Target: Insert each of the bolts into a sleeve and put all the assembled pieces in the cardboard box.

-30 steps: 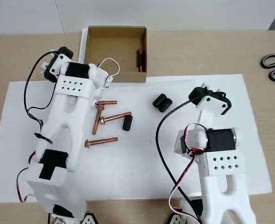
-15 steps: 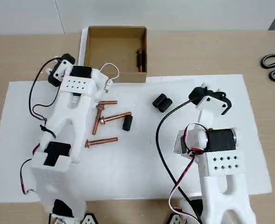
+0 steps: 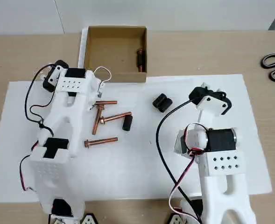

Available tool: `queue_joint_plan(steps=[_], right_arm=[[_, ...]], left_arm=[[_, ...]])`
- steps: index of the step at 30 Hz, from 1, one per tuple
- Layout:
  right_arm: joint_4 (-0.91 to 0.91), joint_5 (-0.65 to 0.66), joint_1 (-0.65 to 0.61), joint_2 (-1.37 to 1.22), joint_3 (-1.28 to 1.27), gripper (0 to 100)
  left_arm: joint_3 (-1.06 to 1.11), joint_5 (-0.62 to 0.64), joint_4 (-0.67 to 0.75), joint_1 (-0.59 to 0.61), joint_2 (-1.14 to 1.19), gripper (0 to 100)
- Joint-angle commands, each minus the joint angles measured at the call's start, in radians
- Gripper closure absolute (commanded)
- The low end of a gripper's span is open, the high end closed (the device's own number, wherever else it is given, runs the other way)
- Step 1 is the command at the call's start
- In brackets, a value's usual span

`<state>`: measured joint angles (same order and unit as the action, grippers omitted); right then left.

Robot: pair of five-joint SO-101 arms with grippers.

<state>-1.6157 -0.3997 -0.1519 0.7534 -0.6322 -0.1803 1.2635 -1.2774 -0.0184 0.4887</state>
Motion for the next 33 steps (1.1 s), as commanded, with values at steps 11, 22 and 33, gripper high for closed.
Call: queue_joint_plan(steps=[11,22,33], right_arm=[[0.015,0.0,0.008,0.015,0.003,99.6],[0.015,0.0,0.008,0.015,0.003,99.6],[0.03,0.002,0.008,0.015,0.003,99.6]], left_arm=[[-0.051,-0.008,0.054,0.0,0.084,87],[-0.085,-0.008,0.051,0.002,0.1,98],[-0.248,-0.006,-0.046,-0.003,0.097,99]])
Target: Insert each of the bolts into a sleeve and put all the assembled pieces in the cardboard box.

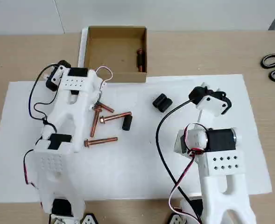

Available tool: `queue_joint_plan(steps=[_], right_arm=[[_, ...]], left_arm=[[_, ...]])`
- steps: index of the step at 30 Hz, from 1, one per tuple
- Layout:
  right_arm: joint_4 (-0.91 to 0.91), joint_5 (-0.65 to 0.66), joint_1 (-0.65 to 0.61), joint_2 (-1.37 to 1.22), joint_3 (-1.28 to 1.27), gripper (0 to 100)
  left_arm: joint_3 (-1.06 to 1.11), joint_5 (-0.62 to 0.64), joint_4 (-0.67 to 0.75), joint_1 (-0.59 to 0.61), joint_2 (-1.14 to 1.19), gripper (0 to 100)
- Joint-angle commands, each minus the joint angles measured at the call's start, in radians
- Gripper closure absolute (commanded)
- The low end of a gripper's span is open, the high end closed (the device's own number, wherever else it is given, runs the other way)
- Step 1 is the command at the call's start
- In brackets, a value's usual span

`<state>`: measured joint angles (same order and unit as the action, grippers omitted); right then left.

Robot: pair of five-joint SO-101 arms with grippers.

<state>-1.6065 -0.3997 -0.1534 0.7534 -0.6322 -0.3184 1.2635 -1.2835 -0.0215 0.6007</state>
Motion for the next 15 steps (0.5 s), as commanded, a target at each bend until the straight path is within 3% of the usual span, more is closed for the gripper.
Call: queue_joint_plan(steps=[1,12,15], right_arm=[[0.024,0.002,0.01,0.015,0.003,99.6],[0.042,0.005,0.007,0.015,0.005,99.6],[0.047,0.006,0.002,0.019,0.006,99.6]], left_arm=[[-0.147,-0.006,-0.063,-0.005,-0.015,99],[-0.599,-0.011,-0.376,-0.13,-0.015,99],[-0.725,-0.08,-0.463,-0.144,-0.015,99]])
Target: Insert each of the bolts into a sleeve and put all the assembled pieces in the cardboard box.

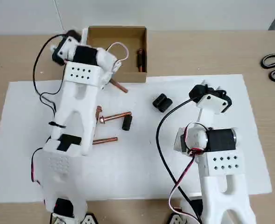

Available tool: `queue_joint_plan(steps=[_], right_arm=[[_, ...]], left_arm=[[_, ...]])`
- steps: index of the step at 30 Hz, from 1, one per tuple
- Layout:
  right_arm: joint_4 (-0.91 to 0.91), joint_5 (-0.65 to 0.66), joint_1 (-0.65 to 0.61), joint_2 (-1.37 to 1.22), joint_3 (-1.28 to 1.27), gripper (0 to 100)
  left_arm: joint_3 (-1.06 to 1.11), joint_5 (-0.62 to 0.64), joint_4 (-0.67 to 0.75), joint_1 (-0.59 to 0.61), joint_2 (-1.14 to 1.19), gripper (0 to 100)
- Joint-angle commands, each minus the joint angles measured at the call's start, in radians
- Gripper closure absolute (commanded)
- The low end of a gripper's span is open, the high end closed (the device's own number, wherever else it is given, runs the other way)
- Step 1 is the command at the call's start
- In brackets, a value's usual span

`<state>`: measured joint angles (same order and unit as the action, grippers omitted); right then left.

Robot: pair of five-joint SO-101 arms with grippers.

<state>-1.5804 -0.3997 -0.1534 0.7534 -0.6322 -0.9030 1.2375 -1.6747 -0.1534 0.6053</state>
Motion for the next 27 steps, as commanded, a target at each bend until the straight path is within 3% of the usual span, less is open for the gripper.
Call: queue_joint_plan(steps=[1,9,18,24,27], right_arm=[[0.028,0.006,0.002,0.021,0.006,99.6],[0.079,0.058,-0.002,0.024,0.009,99.6],[0.188,0.084,-0.084,0.024,0.009,99.6],[0.234,0.084,-0.107,0.024,0.011,99.6],[0.245,0.086,-0.107,0.024,0.011,99.6]], left_arm=[[-0.163,-0.087,-0.08,-0.011,-0.02,99],[-0.255,-0.431,-0.078,0.035,-0.023,99],[-0.575,-0.761,-0.08,-0.034,-0.023,99],[-0.776,-0.862,-0.08,-0.08,-0.023,99],[-0.773,-0.875,-0.08,-0.084,-0.058,99]])
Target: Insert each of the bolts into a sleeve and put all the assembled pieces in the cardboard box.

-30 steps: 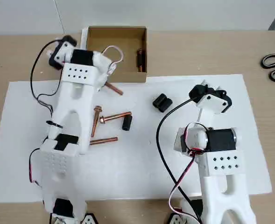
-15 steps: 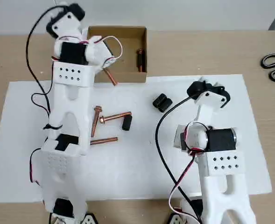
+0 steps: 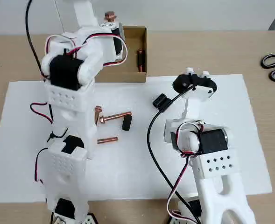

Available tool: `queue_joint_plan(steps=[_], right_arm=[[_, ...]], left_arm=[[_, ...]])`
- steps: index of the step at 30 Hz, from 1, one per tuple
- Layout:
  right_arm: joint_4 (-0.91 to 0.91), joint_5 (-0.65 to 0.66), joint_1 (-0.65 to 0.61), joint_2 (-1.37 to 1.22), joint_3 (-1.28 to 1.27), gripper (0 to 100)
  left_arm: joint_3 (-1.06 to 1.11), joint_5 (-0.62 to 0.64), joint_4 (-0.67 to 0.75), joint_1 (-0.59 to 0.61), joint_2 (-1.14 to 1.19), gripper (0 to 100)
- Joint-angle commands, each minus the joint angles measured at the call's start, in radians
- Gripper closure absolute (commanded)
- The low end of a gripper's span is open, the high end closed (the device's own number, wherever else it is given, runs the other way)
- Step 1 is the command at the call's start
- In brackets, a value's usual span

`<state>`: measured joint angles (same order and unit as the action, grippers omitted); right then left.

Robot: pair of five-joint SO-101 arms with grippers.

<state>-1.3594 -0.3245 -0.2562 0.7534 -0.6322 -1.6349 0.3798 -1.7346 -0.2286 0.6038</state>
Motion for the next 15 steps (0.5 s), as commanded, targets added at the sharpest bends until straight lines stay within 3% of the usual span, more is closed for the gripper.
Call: queue_joint_plan(steps=[1,9,15], right_arm=[[0.024,0.011,-0.004,0.024,0.011,99.6],[0.024,0.011,-0.004,0.024,0.011,99.6],[0.024,0.006,-0.044,0.024,0.012,99.6]], left_arm=[[-0.036,-0.017,-0.02,-0.009,-0.086,99],[0.202,-0.017,-0.02,-0.006,-0.319,99],[0.515,-0.014,-0.02,-0.008,-0.522,99]])
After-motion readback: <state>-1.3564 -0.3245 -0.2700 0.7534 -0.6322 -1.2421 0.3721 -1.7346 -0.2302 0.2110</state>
